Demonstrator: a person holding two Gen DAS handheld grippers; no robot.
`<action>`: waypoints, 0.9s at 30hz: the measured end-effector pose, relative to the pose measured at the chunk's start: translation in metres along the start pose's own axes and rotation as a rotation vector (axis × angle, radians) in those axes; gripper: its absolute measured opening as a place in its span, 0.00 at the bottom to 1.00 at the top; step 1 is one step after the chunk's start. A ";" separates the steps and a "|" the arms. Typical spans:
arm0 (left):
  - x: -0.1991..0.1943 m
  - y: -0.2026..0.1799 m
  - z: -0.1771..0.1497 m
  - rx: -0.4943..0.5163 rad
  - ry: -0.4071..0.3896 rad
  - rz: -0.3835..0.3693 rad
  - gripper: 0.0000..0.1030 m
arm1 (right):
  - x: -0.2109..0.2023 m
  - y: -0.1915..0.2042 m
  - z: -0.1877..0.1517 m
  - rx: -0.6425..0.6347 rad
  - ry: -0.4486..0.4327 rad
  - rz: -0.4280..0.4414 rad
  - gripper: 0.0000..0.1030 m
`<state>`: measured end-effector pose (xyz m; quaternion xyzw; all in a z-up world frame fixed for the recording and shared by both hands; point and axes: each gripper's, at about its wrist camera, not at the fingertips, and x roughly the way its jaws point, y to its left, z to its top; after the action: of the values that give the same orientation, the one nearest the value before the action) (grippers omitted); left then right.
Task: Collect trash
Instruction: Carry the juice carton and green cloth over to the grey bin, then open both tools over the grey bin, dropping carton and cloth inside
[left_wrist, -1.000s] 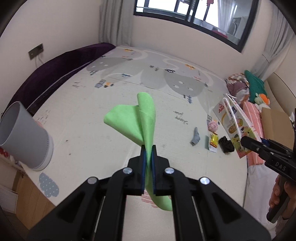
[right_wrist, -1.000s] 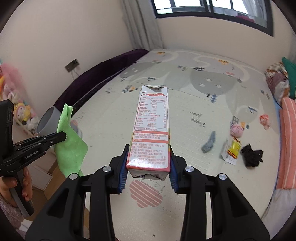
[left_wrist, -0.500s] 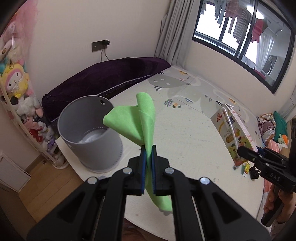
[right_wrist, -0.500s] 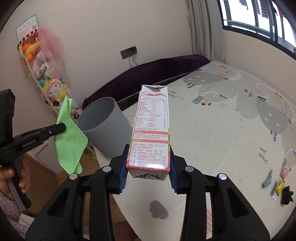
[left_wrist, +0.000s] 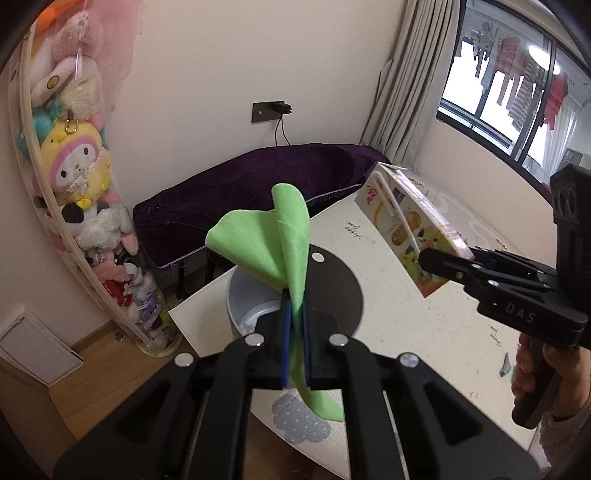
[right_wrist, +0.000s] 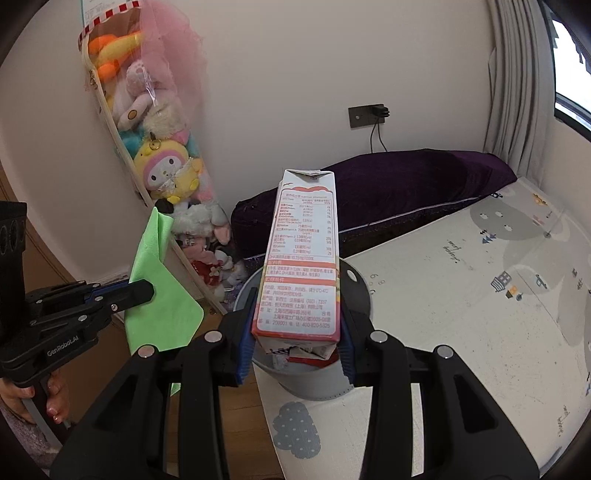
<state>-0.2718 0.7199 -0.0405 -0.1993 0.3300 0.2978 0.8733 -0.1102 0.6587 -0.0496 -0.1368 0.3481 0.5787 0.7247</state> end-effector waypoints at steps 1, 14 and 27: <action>0.001 0.006 0.002 -0.006 -0.001 0.003 0.06 | 0.008 0.003 0.005 -0.002 0.004 0.003 0.35; 0.025 0.029 0.023 -0.026 -0.003 -0.026 0.06 | 0.043 0.006 0.029 -0.049 0.044 -0.044 0.45; 0.066 -0.008 0.049 0.088 -0.024 -0.056 0.68 | -0.003 -0.024 0.004 0.022 0.027 -0.178 0.46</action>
<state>-0.2043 0.7667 -0.0506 -0.1661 0.3266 0.2609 0.8931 -0.0865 0.6516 -0.0496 -0.1669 0.3506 0.5061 0.7701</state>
